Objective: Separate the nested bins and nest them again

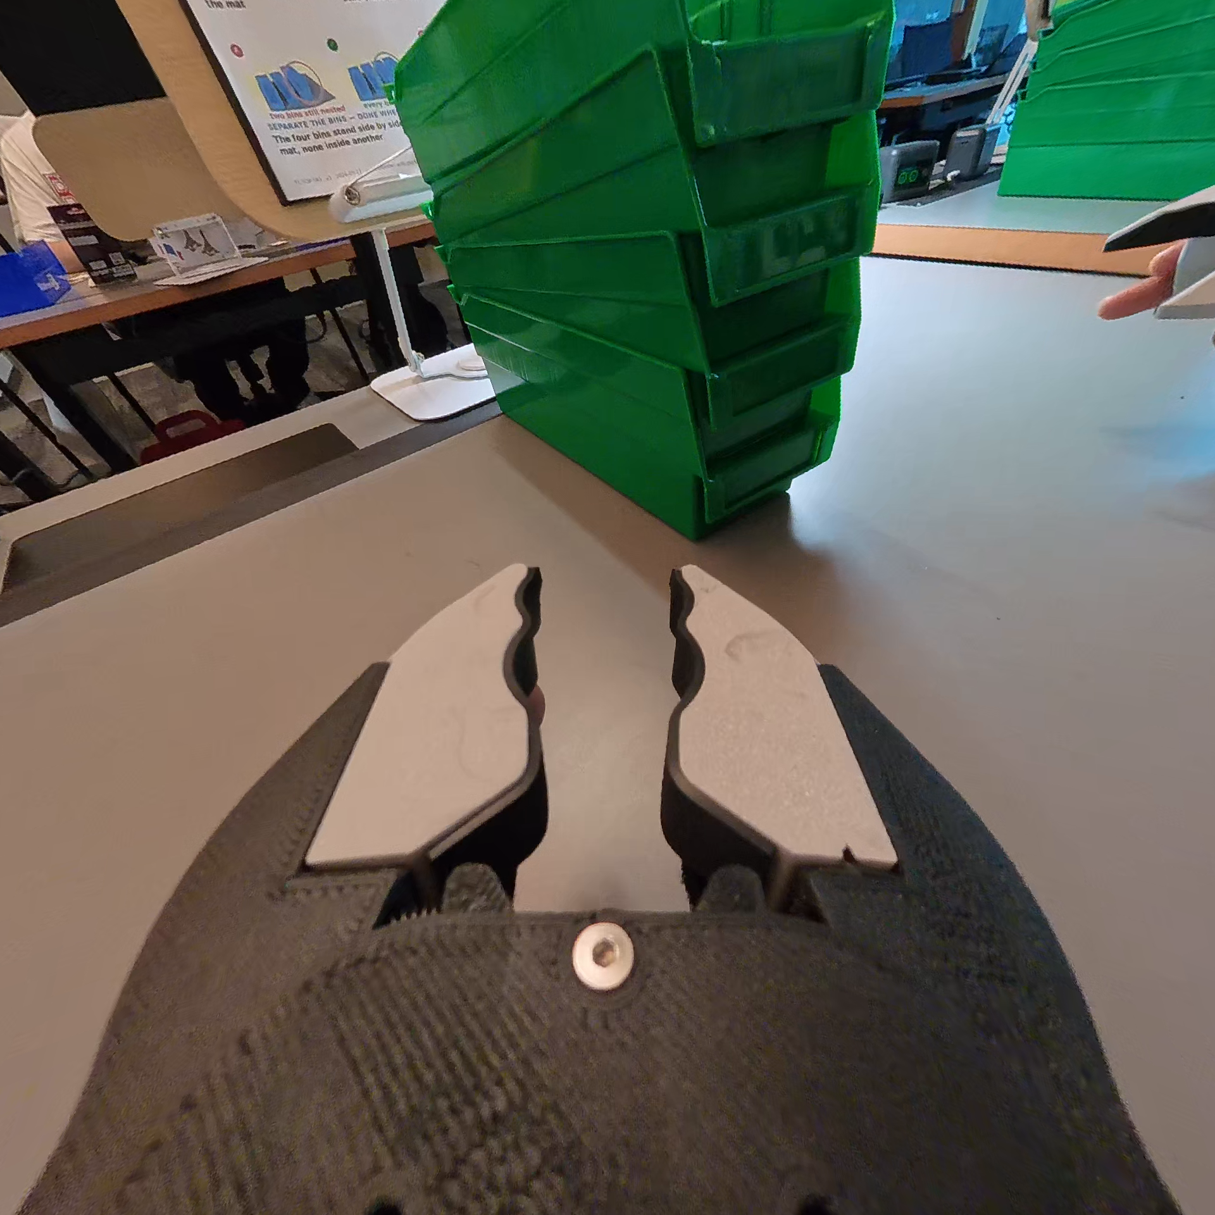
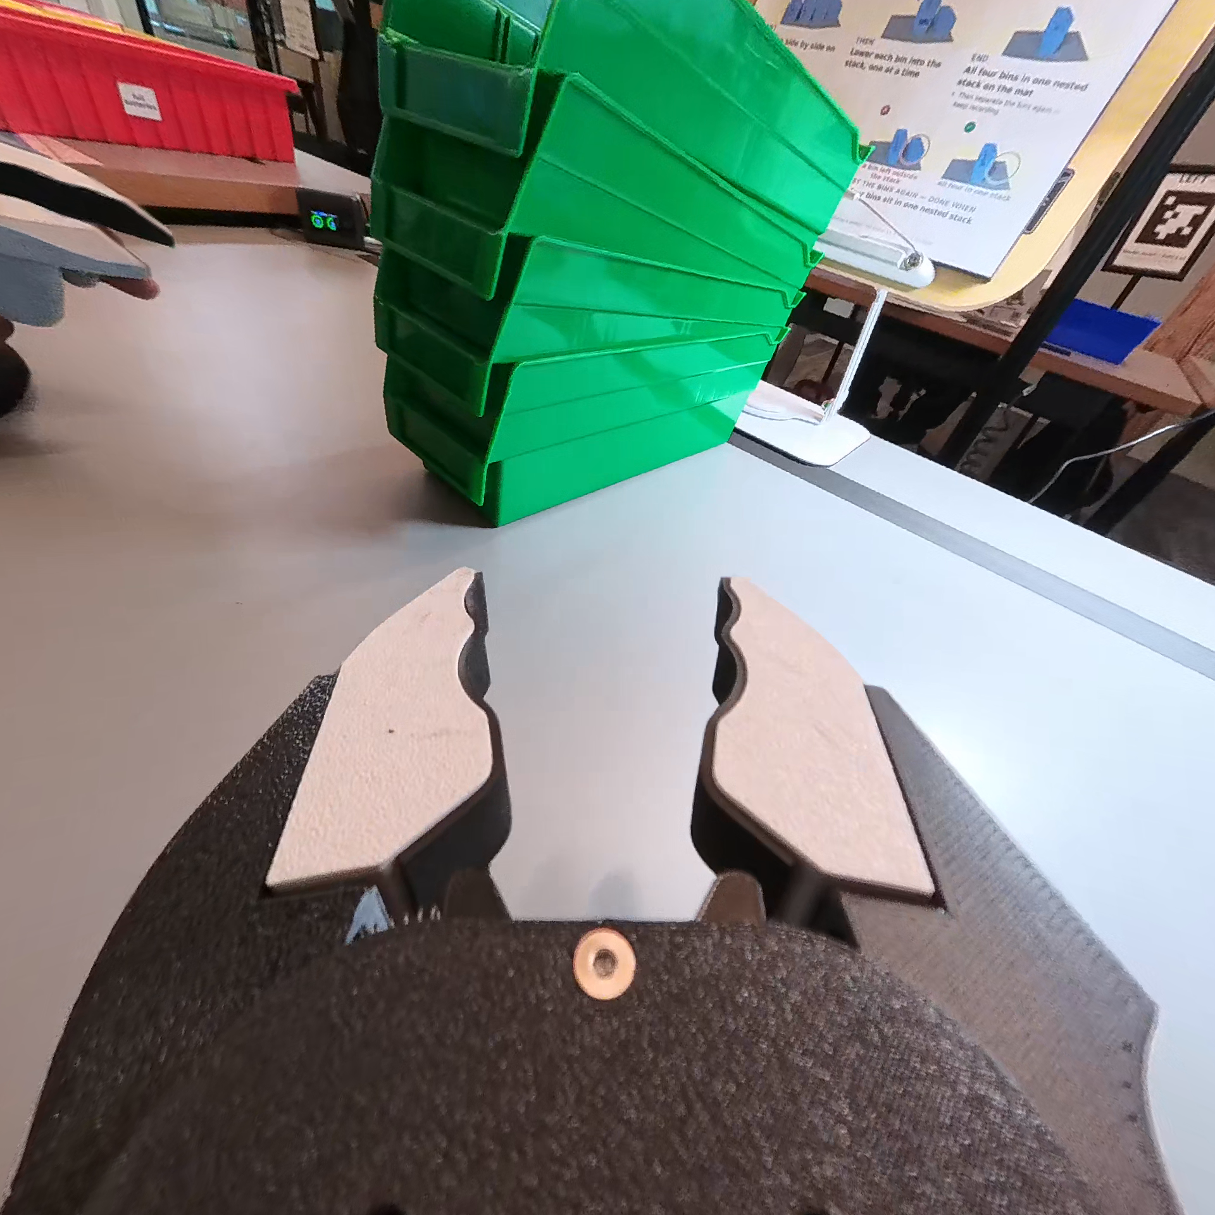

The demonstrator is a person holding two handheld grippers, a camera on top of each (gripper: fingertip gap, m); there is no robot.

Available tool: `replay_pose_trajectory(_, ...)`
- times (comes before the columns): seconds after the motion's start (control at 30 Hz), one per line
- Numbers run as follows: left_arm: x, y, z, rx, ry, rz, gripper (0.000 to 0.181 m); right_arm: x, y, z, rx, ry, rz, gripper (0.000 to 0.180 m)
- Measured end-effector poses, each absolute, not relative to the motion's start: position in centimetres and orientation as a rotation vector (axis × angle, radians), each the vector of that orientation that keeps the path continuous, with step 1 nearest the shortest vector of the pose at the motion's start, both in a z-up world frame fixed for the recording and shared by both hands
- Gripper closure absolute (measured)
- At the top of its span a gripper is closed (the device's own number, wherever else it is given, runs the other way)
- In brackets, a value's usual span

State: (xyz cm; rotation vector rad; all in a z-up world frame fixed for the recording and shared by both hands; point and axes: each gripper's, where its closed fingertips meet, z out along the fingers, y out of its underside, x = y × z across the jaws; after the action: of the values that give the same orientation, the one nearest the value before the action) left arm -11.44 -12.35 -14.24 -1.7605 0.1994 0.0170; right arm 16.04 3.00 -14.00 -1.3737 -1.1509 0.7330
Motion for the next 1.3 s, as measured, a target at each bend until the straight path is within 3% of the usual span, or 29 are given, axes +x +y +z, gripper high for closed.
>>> replay_pose_trajectory(0.63,-4.7,-1.3,-15.6,-1.809,0.347,-0.156,0.146,16.2,2.8,-13.8,-1.349,-1.144,0.732,0.116)
replay_pose_trajectory(0.87,-3.9,-1.7,-15.5,-1.787,0.382,-0.175,0.145,16.2,2.8,-13.8,-1.35,-1.14,0.735,0.116)
replay_pose_trajectory(1.3,-4.7,-6.2,-9.8,-1.587,0.329,-0.137,0.146,16.4,2.8,-13.5,-1.333,-1.124,0.731,0.116)
